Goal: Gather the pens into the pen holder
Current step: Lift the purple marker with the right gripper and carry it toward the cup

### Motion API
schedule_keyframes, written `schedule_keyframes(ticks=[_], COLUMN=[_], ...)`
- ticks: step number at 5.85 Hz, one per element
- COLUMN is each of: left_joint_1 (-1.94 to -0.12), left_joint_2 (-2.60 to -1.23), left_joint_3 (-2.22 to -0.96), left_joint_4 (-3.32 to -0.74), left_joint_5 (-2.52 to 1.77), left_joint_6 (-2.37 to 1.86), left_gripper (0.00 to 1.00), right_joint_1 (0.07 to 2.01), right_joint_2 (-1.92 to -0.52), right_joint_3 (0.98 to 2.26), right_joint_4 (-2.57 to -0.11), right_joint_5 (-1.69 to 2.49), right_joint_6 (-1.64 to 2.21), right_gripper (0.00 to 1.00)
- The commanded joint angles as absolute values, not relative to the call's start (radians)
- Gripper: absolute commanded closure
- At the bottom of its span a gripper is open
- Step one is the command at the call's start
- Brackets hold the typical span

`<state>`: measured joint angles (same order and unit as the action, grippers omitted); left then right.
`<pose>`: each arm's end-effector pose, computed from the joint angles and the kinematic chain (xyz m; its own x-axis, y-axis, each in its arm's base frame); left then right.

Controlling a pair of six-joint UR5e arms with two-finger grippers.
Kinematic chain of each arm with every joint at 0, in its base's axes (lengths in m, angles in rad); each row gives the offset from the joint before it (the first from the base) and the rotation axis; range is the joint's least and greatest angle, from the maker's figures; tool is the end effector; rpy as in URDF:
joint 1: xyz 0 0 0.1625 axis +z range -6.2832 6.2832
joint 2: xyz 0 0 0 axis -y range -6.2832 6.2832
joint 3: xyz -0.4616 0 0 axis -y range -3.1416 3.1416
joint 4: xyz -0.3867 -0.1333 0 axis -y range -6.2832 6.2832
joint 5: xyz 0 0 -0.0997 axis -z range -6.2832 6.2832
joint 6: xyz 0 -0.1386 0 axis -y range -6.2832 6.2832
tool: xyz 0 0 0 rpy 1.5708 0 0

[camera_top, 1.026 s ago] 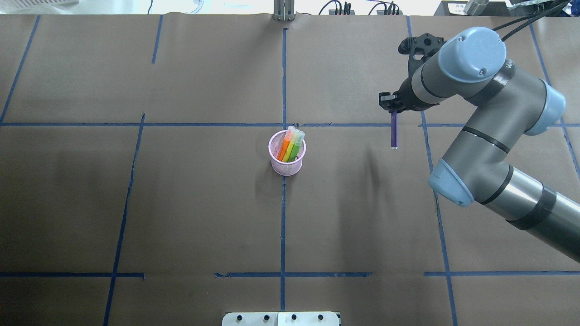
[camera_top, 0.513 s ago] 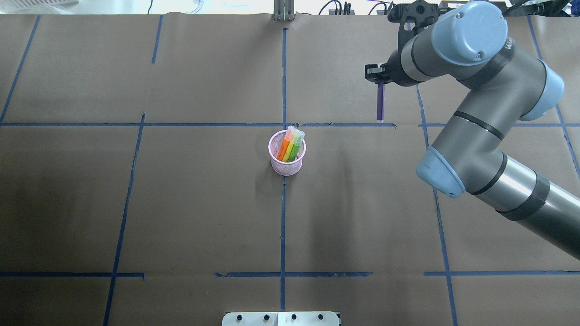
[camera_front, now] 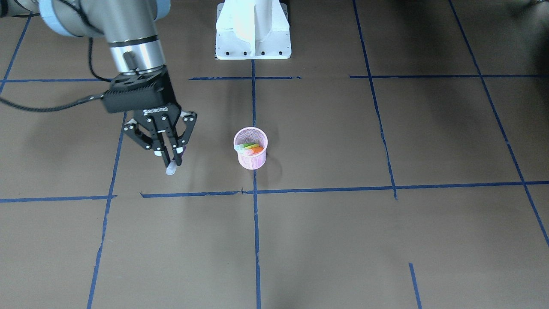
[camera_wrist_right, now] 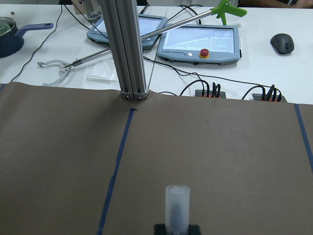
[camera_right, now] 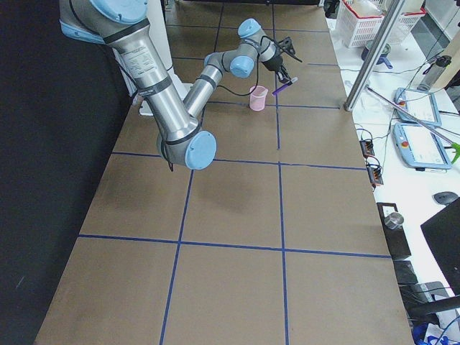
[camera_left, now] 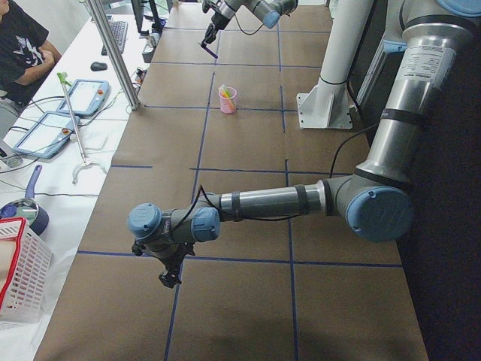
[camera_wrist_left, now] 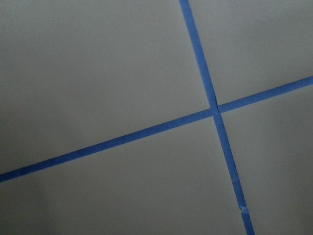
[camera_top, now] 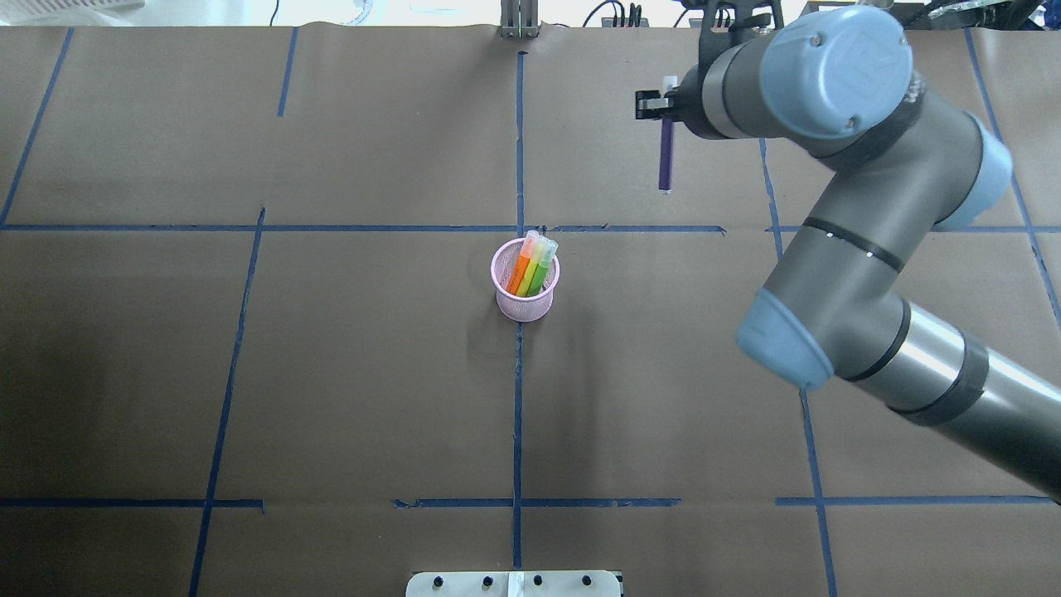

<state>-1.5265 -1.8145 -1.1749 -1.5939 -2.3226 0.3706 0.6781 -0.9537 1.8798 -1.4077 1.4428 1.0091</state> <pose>-0.0129 -0.5806 0.7823 0.6679 0.3071 -0.6779 -0.3066 0.9435 0.1253 -0.4251 -0.5363 0.2052 0.6836 -0.1277 0.7186 -0.4090 0.7484 0.5221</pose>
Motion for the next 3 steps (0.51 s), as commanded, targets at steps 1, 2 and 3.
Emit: schedule_keyframes(ticks=[1,2,3], left_joint_1=[-1.526,-1.526,-1.526], left_joint_2=[-1.813,-1.813,-1.813], left_joint_3=[-1.175,-1.177,-1.177], left_joint_4=[-1.594,-1.594,-1.594], left_joint_5=[-2.322,-2.321,-2.321], left_joint_6=[0.370,0.373,0.374], left_gripper=[0.00,0.00,0.00], right_joint_1=[0.590,0.533,0.505], right_joint_2=[-0.895,-0.844,-0.778], right_joint_3=[1.873,1.840,1.768], right_joint_4=[-1.411,-1.413,-1.410], right_joint_5=[1.343,1.281,1.279], right_joint_6=[1.020,1.031,1.067], right_gripper=[1.00,1.00,1.00])
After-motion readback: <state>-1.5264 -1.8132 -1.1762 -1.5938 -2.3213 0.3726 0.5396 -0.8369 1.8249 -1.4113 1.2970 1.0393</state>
